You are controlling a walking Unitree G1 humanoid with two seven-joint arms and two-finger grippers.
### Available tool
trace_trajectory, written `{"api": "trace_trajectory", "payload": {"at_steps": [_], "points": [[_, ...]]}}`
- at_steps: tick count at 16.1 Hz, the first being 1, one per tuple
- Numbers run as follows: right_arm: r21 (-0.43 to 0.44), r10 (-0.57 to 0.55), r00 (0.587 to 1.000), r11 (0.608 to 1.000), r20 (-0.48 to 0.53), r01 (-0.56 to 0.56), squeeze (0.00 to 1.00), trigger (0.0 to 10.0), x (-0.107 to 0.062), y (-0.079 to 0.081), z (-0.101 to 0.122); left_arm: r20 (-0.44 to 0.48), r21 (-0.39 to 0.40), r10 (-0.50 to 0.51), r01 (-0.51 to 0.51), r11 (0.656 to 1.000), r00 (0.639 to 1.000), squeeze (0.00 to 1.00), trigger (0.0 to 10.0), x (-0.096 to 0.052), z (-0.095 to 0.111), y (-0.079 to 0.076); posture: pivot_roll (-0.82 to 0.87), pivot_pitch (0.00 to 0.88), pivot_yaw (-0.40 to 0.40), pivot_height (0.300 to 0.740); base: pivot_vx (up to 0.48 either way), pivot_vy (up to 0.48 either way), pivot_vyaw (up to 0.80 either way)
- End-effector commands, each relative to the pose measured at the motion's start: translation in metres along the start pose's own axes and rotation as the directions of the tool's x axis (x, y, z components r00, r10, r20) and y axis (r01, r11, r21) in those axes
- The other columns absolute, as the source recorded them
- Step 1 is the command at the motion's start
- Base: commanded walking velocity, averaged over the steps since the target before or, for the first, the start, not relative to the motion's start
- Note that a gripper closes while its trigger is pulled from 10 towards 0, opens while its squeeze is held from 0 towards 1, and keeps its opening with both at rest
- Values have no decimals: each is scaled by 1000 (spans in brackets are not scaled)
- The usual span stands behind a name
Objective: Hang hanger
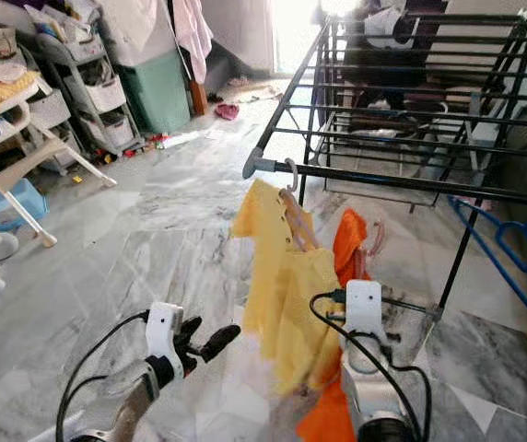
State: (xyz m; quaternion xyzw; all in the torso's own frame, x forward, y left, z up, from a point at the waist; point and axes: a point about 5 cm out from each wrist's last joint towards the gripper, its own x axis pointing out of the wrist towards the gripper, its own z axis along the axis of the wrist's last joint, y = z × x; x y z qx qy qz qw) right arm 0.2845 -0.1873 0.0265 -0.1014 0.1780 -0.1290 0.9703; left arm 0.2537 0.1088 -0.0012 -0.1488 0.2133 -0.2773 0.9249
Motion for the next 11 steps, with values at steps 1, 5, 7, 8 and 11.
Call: {"api": "trace_trajectory", "payload": {"at_steps": [1,5,7,8,11], "points": [[-13,-4,993,1000,114,5,0,10000,2,2,23,6,29,-30,30,999,1000,0,10000,-2,7,0,-116,0,93,740,0,0,0],[-62,-25,976,997,216,39,0,10000,2,-7,44,21,50,-99,97,994,995,0,10000,-6,15,-10,-112,0,97,740,0,0,0],[-65,-40,967,996,250,58,0,10000,4,-13,54,9,53,-98,98,994,995,0,10000,-8,13,-10,-112,0,100,740,0,0,0],[-56,-41,968,997,247,56,0,10000,5,-13,54,8,51,-98,98,994,995,0,10000,-8,13,-10,-112,0,100,740,0,0,0],[-24,-90,962,995,259,99,0,10000,18,-32,72,-12,46,-99,100,994,995,0,10000,-10,11,-12,-108,0,100,740,0,0,0]]}}
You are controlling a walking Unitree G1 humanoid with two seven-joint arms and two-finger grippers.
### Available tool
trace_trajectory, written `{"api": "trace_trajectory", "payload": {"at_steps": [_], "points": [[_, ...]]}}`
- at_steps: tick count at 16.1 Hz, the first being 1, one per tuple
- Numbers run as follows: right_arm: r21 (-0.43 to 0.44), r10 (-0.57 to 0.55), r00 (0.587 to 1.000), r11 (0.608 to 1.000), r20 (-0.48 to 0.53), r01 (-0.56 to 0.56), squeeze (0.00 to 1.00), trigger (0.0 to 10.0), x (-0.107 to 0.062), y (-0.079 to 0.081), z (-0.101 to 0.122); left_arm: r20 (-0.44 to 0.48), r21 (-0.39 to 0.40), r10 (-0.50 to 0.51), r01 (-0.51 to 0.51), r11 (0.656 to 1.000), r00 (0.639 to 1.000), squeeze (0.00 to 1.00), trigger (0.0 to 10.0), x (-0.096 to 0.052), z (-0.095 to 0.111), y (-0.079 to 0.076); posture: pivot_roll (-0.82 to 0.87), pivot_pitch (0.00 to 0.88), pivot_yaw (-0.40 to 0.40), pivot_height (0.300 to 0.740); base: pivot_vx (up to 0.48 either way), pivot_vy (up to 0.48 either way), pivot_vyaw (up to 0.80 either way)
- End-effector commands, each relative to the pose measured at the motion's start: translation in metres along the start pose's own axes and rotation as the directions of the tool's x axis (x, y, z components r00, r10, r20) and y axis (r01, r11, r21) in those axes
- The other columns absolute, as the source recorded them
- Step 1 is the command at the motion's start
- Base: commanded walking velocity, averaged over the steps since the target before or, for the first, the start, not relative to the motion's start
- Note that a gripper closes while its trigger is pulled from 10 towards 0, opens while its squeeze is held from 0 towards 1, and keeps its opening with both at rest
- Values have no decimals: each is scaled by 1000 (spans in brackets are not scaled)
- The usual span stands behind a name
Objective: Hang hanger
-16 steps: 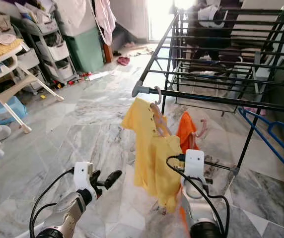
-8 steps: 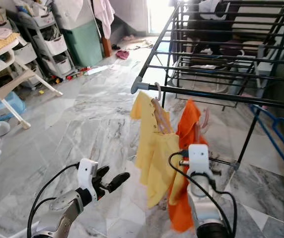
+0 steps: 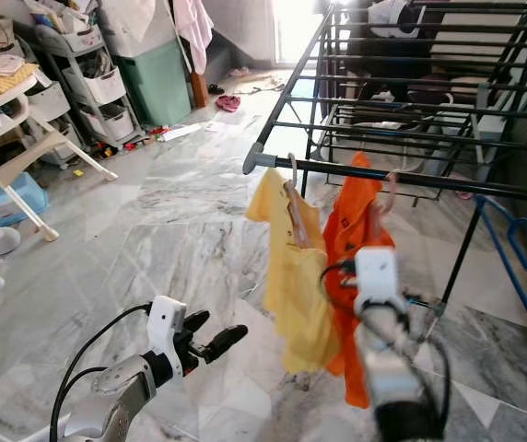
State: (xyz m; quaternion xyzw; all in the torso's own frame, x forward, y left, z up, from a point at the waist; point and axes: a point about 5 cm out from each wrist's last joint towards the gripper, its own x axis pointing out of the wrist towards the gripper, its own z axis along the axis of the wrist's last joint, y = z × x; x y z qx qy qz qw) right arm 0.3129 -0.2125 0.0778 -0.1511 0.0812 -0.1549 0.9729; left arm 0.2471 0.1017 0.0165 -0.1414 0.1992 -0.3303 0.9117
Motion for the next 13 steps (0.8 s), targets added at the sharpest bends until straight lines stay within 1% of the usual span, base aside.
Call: {"api": "trace_trajectory", "payload": {"at_steps": [1,2,3,4,5,6,7,8,9,10,12,13], "points": [[33,-18,998,999,59,16,0,10000,10,-5,20,-11,6,8,-8,1000,1000,0,10000,-3,0,3,-108,0,99,740,0,0,0],[59,-31,998,998,47,28,0,10000,16,-9,24,-10,5,9,-9,1000,1000,0,10000,-3,0,4,-108,0,98,740,0,0,0],[69,-39,998,997,43,36,0,10000,22,-13,28,-11,5,11,-11,1000,1000,0,10000,-2,0,4,-107,0,96,740,0,0,0],[71,-42,998,997,42,39,0,10000,24,-15,30,-11,5,12,-12,1000,1000,0,10000,-2,-1,4,-107,0,96,740,0,0,0],[108,-64,998,992,21,61,0,10000,35,-23,39,-18,2,15,-15,1000,1000,0,10000,-3,-2,4,-107,0,93,740,0,0,0],[124,-65,998,990,2,64,0,10000,40,-25,41,-20,1,16,-16,1000,1000,0,10000,-3,-3,4,-106,0,92,740,0,0,0],[136,-63,998,989,-12,64,0,10000,41,-26,40,-20,1,16,-16,1000,1000,0,10000,-3,-3,4,-104,0,91,740,0,0,0],[165,-56,997,984,-51,64,0,10000,45,-27,39,-21,1,18,-18,1000,1000,0,10000,-3,-4,4,-101,0,89,740,0,0,0],[169,-55,997,984,-58,64,0,10000,45,-27,38,-21,1,18,-18,1000,1000,0,10000,-3,-4,4,-100,0,88,740,0,0,0],[196,-39,993,979,-108,59,0,10000,47,-26,35,-23,2,20,-20,1000,1000,0,10000,-3,-4,4,-100,0,87,740,0,0,0],[225,-14,986,973,-168,52,0,10000,47,-24,26,-25,3,21,-20,1000,999,0,10000,-2,-5,4,-100,0,87,740,0,0,0],[218,-7,983,975,-186,48,0,10000,47,-23,22,-25,3,20,-19,1000,999,0,10000,-2,-5,3,-101,0,87,740,0,0,0]]}}
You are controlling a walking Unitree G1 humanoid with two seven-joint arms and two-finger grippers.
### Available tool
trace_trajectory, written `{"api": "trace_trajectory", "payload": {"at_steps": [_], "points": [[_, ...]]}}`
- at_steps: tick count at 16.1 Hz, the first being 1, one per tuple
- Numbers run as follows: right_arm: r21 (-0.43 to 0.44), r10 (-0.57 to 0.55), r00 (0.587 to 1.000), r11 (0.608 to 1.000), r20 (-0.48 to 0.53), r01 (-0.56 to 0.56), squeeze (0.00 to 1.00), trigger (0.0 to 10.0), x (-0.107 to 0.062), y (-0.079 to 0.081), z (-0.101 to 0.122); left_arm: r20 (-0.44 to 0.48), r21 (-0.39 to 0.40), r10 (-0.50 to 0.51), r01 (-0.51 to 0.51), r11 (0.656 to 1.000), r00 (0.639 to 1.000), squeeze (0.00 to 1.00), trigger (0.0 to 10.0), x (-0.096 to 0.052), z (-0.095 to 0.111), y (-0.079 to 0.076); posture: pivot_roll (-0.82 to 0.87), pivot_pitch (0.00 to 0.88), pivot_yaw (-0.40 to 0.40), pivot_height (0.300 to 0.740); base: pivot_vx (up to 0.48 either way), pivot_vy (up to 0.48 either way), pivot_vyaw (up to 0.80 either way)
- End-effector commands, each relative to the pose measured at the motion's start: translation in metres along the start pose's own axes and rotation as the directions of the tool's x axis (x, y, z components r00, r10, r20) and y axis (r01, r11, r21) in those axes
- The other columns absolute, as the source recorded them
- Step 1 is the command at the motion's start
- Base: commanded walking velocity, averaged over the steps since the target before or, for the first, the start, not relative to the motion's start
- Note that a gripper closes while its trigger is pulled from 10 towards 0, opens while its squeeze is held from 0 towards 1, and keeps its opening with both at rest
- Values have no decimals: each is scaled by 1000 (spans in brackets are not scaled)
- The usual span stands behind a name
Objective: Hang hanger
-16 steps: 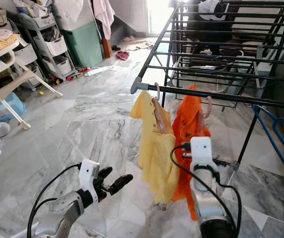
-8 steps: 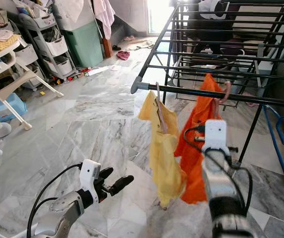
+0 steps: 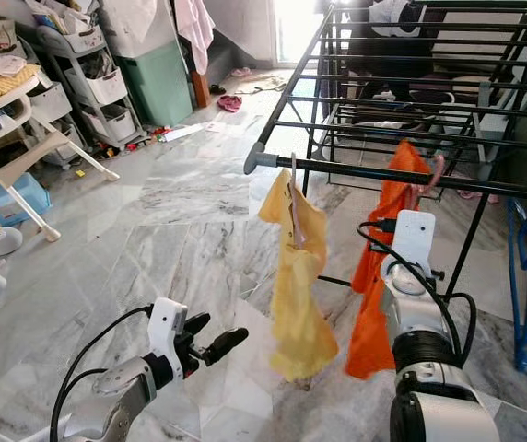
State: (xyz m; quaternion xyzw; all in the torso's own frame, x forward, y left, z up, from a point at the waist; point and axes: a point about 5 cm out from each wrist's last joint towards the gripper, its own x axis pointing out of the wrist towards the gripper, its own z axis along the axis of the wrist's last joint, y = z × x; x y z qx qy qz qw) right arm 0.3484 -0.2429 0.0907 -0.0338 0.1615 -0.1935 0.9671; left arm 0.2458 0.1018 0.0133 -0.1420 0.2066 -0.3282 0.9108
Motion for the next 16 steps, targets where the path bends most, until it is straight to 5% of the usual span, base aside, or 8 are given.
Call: {"api": "trace_trajectory", "payload": {"at_steps": [1,5,8,15,16], "points": [[17,4,1000,1000,1,-4,0,10000,2,1,6,-13,10,15,-15,1000,1000,0,10000,-2,-2,2,-101,0,86,740,0,0,0],[16,14,999,1000,-32,-13,0,10000,-1,3,-7,9,-5,-29,29,1000,1000,0,10000,-2,3,-1,-106,0,87,740,0,0,0],[12,16,999,1000,-46,-16,0,10000,-2,2,-13,41,-46,-158,160,986,987,0,10000,-4,15,-8,-109,0,87,740,0,0,0],[12,38,997,999,-65,-38,0,10000,-2,4,-16,71,-33,-173,176,984,982,0,10000,-4,27,-10,-108,0,85,740,0,0,0],[23,44,997,999,-69,-42,1000,10000,-2,4,-17,70,-35,-175,178,983,982,0,10000,-4,28,-10,-108,0,85,740,0,0,0]]}}
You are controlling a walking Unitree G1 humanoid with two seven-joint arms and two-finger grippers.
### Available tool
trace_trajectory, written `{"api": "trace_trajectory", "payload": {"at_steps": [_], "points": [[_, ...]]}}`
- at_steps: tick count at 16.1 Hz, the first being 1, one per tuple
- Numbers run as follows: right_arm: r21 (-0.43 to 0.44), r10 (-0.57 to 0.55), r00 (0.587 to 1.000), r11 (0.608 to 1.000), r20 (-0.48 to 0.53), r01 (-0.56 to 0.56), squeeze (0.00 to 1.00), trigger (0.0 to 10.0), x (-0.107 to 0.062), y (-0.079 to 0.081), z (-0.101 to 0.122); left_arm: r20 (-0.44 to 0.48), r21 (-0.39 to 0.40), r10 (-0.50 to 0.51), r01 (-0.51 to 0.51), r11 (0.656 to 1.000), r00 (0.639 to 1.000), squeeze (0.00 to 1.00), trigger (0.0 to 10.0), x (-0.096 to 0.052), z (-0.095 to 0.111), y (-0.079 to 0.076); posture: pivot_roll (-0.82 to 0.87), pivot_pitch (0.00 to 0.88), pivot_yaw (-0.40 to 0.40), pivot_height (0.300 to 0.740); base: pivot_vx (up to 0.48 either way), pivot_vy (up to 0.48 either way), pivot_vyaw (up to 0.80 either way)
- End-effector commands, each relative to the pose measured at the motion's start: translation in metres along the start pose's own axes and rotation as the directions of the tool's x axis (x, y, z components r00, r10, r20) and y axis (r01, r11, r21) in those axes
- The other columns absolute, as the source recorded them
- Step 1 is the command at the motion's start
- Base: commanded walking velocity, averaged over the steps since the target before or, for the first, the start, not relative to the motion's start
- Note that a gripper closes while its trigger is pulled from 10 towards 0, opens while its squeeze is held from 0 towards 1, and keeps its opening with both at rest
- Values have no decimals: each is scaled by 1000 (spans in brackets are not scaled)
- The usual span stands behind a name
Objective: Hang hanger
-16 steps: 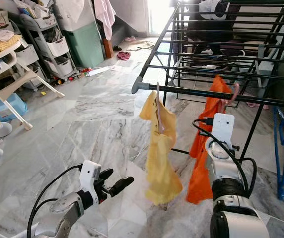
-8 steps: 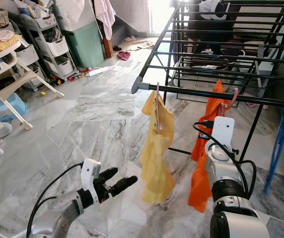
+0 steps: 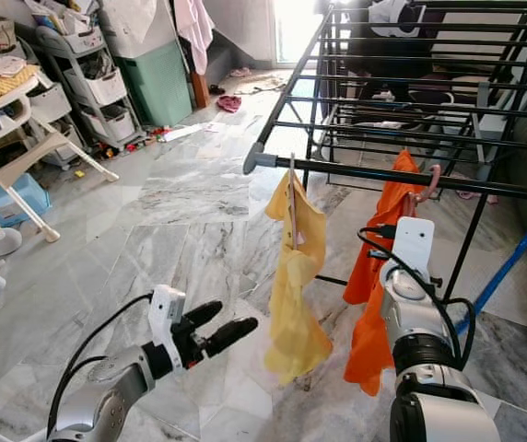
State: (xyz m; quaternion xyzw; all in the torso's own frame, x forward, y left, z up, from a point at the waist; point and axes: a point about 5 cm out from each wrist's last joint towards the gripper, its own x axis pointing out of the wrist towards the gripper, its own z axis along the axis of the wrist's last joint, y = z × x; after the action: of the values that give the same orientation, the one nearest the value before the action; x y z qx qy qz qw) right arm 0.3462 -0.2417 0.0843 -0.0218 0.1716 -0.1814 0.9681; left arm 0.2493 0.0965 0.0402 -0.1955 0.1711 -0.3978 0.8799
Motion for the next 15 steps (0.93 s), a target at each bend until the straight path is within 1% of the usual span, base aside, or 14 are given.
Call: {"api": "trace_trajectory", "payload": {"at_steps": [1,4,6,7,10,15], "points": [[8,15,999,1000,-45,-14,1000,10000,-1,3,-10,-4,13,2,-2,1000,1000,0,10000,-3,3,2,-108,0,86,740,0,0,0],[-7,-2,1000,1000,-14,2,1000,10000,-1,-1,-6,-19,8,-6,6,1000,1000,0,10000,-3,-1,0,-112,0,87,740,0,0,0],[-53,-18,999,998,39,20,1000,10000,-1,-3,1,-24,5,-6,6,1000,1000,0,10000,-3,-1,-1,-114,0,88,740,0,0,0],[-59,-19,998,998,56,22,1000,10000,-2,-2,3,-28,4,-5,6,1000,1000,0,10000,-3,-2,-1,-115,0,87,740,0,0,0],[-62,-14,998,998,66,19,1000,10000,-4,1,2,-34,5,-5,5,1000,999,0,10000,-3,-2,-1,-114,0,87,740,0,0,0],[-69,-30,995,997,95,36,1000,10000,-5,0,6,-42,7,-4,4,1000,999,0,10000,-3,-3,0,-112,0,87,740,0,0,0]]}}
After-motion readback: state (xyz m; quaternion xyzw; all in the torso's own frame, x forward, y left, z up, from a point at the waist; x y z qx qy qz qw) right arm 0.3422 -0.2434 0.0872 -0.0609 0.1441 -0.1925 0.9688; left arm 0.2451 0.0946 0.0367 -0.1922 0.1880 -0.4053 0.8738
